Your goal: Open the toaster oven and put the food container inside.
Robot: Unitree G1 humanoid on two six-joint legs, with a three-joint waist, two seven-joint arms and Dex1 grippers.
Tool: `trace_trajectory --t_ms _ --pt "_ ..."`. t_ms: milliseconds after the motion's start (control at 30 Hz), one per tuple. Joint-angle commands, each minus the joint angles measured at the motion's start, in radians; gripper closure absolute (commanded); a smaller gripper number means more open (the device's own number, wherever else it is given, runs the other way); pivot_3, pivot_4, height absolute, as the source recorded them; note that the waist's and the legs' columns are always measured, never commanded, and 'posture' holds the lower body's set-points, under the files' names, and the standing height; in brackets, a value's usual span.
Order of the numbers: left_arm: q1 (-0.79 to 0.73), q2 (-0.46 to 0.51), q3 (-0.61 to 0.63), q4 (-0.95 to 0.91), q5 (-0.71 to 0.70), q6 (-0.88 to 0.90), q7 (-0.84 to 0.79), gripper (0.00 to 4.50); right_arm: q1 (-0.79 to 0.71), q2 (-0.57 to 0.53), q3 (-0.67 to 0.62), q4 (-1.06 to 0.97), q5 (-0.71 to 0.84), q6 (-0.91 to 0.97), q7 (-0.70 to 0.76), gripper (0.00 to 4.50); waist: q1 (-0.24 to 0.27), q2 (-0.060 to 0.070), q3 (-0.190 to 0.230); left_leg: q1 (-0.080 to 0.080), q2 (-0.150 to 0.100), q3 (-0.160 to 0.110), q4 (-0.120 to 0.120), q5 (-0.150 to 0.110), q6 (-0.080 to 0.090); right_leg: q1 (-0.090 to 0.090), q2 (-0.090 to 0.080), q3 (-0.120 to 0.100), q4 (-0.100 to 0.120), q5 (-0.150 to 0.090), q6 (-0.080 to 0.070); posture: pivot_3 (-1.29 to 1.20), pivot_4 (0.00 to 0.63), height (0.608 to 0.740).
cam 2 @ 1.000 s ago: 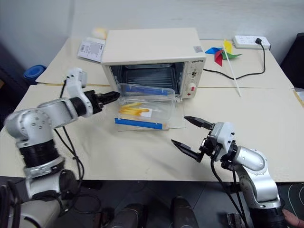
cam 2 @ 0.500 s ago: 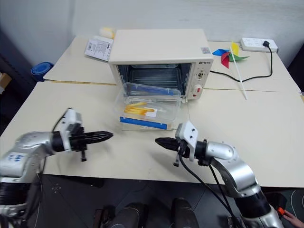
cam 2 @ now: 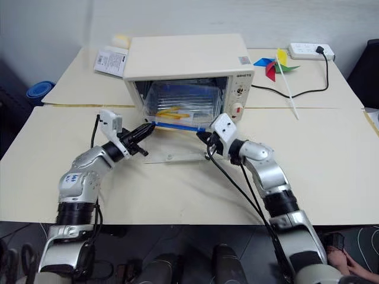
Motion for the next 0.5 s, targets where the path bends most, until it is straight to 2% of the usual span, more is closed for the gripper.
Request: trace_trajectory --t_ms 33,167,300,367,467,500 --pt "-0.049 -0.022 -0.003 0.051 0.039 -0.099 0.027 4.5 -0.075 0.041 -0.056 0.112 -0.038 -0.104 -0.098 4.48 -0.001 0.0 0.0 0.0 0.0 0.0 0.0 0.0 0.0 0.0 0.0 0.0 0.0 0.0 0.0 0.0 0.15 0.74" --pt "-0.068 -0.02 -0.005 0.094 0.066 -0.158 0.022 4.5 -0.103 0.061 -0.073 0.176 -0.053 -0.151 -0.124 4.48 -0.003 0.0 0.0 -0.001 0.0 0.0 0.0 0.0 0.0 -0.001 0.0 0.0 0.0 0.0 0.0 0.0 0.15 0.74" --pt "-0.017 0.042 0.017 0.026 0.001 -0.088 -0.069 4.5 -0.013 0.023 -0.084 -0.008 0.043 -0.056 0.02 4.48 -0.011 0.0 0.0 -0.001 0.0 0.0 -0.001 0.0 0.0 -0.001 0.0 0.0 0.0 0.0 0.0 0.0 0.15 0.74" --pt "0.035 0.111 0.024 -0.039 -0.04 -0.034 -0.157 4.11 0.052 -0.024 -0.105 -0.14 0.106 0.029 0.082 4.5 -0.022 0.0 0.0 -0.002 0.001 -0.001 -0.001 0.0 0.0 -0.001 0.0 0.0 0.001 0.0 0.0 0.0 0.15 0.74" --pt "0.155 0.272 0.067 -0.118 -0.122 0.03 -0.353 3.33 0.156 -0.136 -0.173 -0.283 0.196 0.143 0.156 4.5 -0.031 0.001 0.0 -0.004 0.001 -0.001 -0.002 0.0 0.0 -0.004 0.0 0.0 0.003 0.0 0.0 0.0 0.15 0.74" --pt "0.196 0.343 0.087 -0.109 -0.129 0.013 -0.434 3.09 0.19 -0.187 -0.185 -0.273 0.192 0.14 0.193 4.5 -0.029 0.001 0.0 -0.006 0.001 -0.001 -0.001 0.0 0.0 -0.006 0.0 0.0 0.003 0.0 0.0 0.0 0.15 0.74"
